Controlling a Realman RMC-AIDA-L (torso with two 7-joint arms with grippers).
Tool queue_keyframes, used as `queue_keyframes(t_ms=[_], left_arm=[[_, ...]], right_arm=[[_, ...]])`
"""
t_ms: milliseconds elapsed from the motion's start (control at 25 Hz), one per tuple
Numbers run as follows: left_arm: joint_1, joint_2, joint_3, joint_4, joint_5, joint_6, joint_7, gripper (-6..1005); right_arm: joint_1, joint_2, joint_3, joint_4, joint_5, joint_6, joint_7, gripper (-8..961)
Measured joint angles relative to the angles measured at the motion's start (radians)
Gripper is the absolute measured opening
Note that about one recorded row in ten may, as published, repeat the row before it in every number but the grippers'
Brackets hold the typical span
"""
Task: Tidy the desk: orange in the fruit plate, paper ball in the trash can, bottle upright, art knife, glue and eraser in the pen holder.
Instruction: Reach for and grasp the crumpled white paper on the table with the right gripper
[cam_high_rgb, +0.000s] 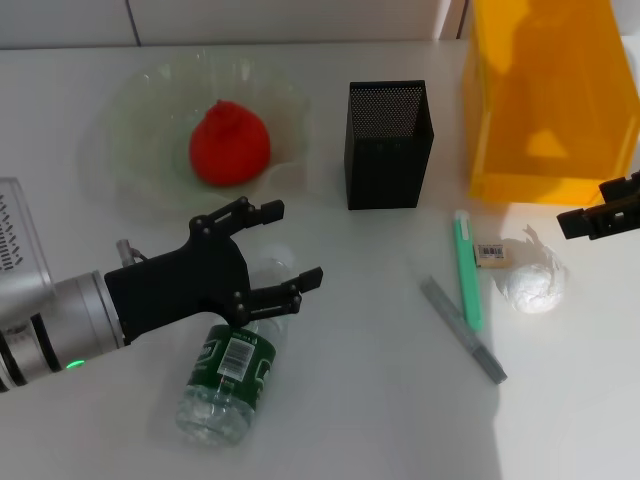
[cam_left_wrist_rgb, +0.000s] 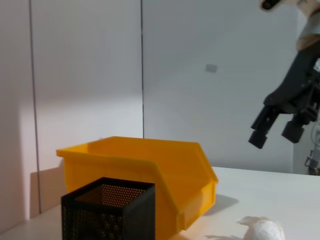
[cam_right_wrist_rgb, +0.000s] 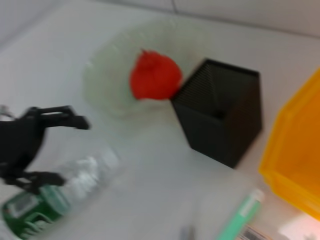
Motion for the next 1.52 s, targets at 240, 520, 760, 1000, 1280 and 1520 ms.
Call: queue_keyframes(t_ms=[240, 520, 760, 1000, 1280, 1520], left_arm=[[0.001, -0.003, 0.023, -0.005, 0.0, -0.009, -0.005, 875], [0.001, -0.002, 0.023, -0.006, 0.0, -0.02, -0.005, 874], [-0.002, -0.002, 0.024, -0.006, -0.001, -0.023, -0.006, 874], [-0.001, -0.002, 0.023, -0.005, -0.001, -0.024, -0.006, 874], [-0.004, -0.002, 0.023, -0.001, -0.002, -0.027, -0.006, 875], [-0.002, -0.002, 0.023, 0.0, -0.002, -0.027, -0.006, 875]], right_arm=[[0.055, 0.004, -0.147, -0.036, -0.183, -0.008, 0.161, 826], [0.059, 0.006, -0.303, 0.099, -0.251, 0.103, 0.198, 826], [0.074, 0.006, -0.359, 0.18, -0.297, 0.159, 0.209, 825], [0.1, 0.006, -0.387, 0.255, -0.304, 0.21, 0.211, 826], [0.14, 0.006, -0.441, 0.35, -0.329, 0.27, 0.218, 825], [0.162, 0.007, -0.456, 0.407, -0.344, 0.3, 0.223, 826]])
